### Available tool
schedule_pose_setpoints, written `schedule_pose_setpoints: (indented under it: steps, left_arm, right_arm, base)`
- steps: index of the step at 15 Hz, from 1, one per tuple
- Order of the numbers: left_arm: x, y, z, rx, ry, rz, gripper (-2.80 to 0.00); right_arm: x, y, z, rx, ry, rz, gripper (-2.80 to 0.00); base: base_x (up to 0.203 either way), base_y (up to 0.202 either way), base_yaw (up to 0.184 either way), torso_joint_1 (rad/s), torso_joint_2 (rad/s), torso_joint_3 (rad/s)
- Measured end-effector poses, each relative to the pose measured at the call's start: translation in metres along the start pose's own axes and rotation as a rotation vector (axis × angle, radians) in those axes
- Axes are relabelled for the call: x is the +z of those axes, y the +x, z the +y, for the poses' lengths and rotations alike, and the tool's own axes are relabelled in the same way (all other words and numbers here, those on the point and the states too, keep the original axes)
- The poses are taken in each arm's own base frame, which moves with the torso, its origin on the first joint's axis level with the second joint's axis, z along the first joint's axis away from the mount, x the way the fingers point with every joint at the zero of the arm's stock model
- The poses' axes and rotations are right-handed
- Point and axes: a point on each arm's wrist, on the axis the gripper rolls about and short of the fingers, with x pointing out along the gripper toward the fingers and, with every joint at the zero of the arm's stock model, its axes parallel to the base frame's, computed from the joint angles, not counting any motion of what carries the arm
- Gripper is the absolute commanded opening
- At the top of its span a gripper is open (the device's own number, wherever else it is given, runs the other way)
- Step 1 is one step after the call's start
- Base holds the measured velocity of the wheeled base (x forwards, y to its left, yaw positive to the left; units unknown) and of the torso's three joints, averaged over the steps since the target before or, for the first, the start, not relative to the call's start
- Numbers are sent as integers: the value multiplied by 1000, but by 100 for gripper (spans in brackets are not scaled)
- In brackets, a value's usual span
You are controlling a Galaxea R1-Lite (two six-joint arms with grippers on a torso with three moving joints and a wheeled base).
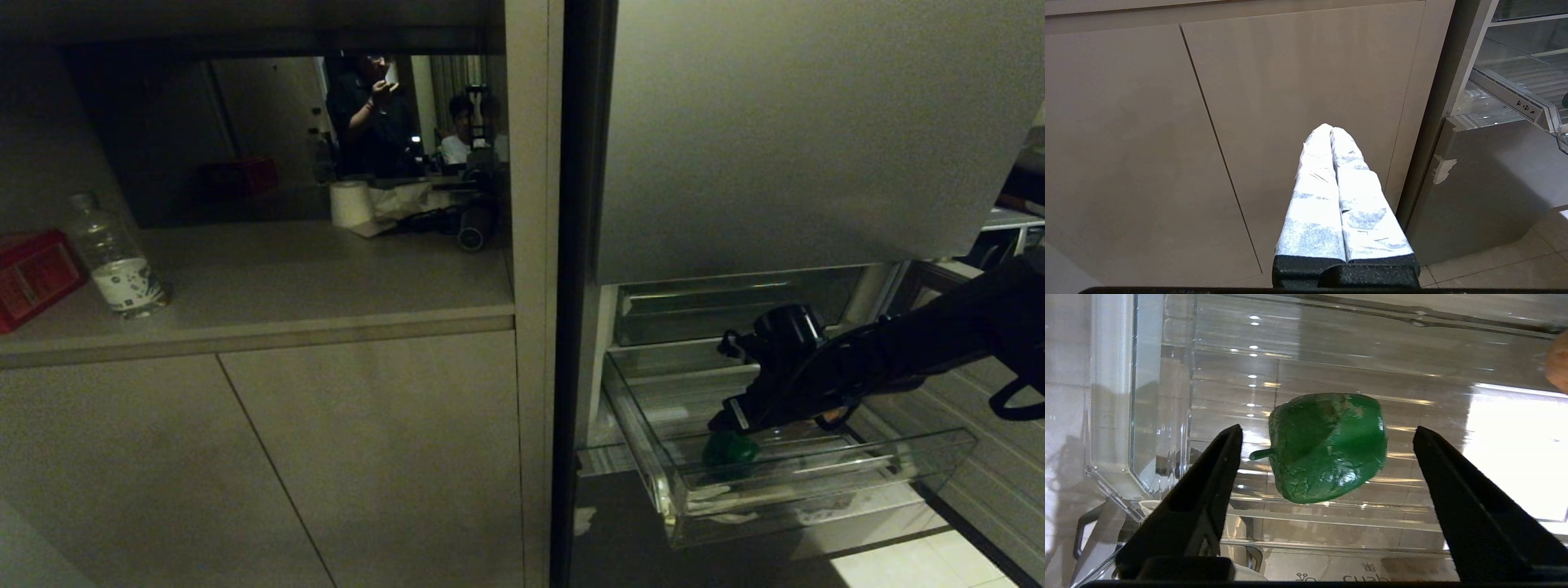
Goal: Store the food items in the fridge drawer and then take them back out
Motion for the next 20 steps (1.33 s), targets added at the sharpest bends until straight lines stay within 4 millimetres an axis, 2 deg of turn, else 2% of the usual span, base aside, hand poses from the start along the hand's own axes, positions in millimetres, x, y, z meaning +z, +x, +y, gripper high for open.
schedule_pose_setpoints:
  steps: [6, 11, 20]
  left_arm:
    - [0, 0, 0, 0, 0, 0, -280]
    - [0, 0, 0, 0, 0, 0, -280]
    - [0, 0, 0, 0, 0, 0, -280]
  right_arm:
    - [-9, 2, 0, 50, 9, 44, 0]
    - [-15, 3, -10, 41, 32, 61, 0]
    - [-20, 25, -10, 96, 37, 84, 0]
  base:
    - [0, 0, 0, 0, 0, 0]
    - [0, 0, 0, 0, 0, 0]
    - [0, 0, 0, 0, 0, 0]
